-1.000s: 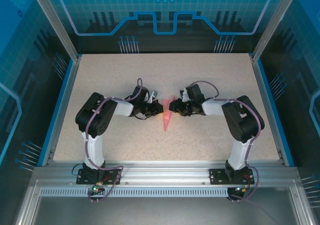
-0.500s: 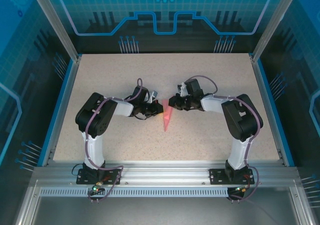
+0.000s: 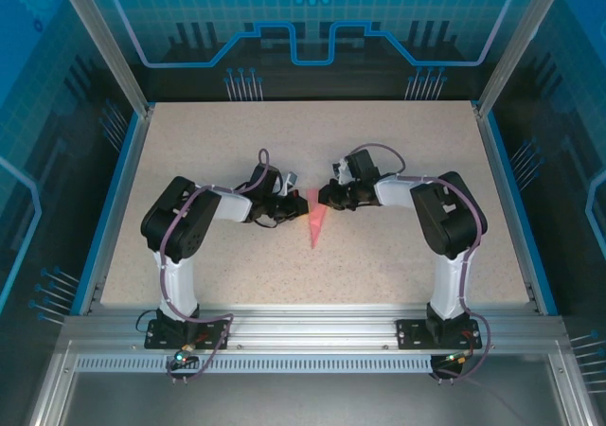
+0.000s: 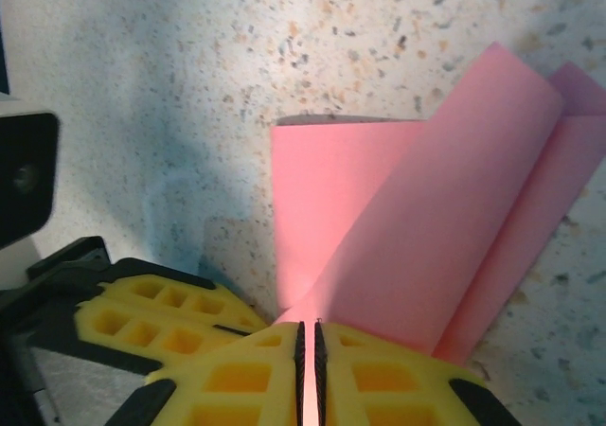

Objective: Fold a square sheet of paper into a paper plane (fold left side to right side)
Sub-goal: Fold the wing for the fifth time at the center of the table.

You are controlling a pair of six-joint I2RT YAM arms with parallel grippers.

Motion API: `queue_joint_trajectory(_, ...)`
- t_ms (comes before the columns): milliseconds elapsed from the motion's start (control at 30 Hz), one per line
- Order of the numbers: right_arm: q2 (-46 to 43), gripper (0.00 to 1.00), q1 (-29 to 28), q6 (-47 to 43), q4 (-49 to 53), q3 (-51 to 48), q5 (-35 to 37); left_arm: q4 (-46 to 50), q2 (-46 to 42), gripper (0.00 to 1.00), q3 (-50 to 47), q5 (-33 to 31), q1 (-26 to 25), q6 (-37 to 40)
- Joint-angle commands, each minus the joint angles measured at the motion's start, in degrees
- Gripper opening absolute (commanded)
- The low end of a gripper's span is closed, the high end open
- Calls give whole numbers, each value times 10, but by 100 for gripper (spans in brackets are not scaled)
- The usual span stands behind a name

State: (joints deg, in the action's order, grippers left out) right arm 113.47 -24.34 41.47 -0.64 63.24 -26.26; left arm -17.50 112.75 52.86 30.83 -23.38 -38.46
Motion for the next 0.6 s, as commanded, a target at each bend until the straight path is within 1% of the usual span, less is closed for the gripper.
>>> queue_joint_trajectory(0,16,14,-2,-12,36,14,13,48,-2,0,-26,-40,4,22)
queue_joint_trajectory(167,24,14,-1,-12,55,16,21,48,-2,0,-28,-39,5,22)
queue_joint_trajectory(300,32,14,-1,-17,94,24,34,46,-11,1,-28,-33,4,21)
queue_joint_trajectory(333,32,14,0,-17,103,26,39,48,-17,3,-28,-31,5,22)
queue_joint_trajectory(433,37,13,0,-21,129,28,51,65,-44,16,-22,-32,5,29)
queue_joint_trajectory(500,39,13,0,-21,137,25,56,85,-69,28,-18,-36,4,36)
queue_joint_trajectory(567,40,13,2,-20,138,22,57,107,-92,34,-14,-41,5,44)
